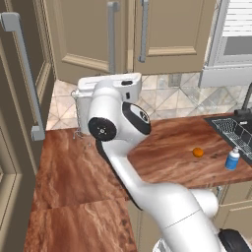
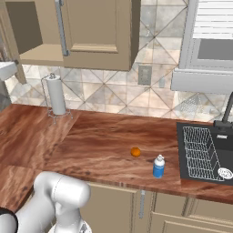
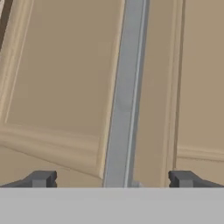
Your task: Open the cabinet. Pick the soap dispenser and place it next to the sink. Then close the cabinet.
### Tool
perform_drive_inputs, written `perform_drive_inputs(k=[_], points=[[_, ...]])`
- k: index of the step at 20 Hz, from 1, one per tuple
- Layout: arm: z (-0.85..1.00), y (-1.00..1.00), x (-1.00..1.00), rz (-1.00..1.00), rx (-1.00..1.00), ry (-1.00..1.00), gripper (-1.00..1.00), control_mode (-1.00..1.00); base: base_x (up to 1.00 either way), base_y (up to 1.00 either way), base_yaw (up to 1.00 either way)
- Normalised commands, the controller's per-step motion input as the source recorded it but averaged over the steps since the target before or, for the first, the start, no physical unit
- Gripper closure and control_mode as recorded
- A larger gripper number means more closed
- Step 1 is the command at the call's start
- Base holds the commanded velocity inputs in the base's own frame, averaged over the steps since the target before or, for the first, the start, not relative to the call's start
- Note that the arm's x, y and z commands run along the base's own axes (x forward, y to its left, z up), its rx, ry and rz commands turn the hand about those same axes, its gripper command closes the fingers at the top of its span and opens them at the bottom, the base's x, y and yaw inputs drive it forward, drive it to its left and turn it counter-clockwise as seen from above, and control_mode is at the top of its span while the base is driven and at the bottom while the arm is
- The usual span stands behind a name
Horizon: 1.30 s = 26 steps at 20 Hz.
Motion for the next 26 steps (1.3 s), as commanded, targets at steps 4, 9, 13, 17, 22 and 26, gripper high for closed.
perform_drive_inputs(k=[4, 9, 13, 17, 22, 26], points=[[0.0, 0.0, 0.51, -0.01, 0.0, 0.0, -1.0, -1.0, 0.0, 0.0, 0.0], [0.0, 0.0, 0.45, -0.01, 0.0, 0.0, -1.0, -1.0, 0.0, 0.0, 0.0], [0.0, 0.0, 0.42, 0.0, 0.0, 0.0, -1.0, -1.0, 0.0, 0.0, 0.0], [0.0, 0.06, 0.43, 0.0, 0.0, 0.0, -1.0, -1.0, 0.0, 0.0, 0.0], [0.0, 0.08, 0.47, 0.0, 0.0, 0.0, -1.0, -1.0, 0.0, 0.0, 0.0], [0.0, 0.11, 0.48, 0.0, 0.0, 0.0, -1.0, -1.0, 0.0, 0.0, 0.0]])
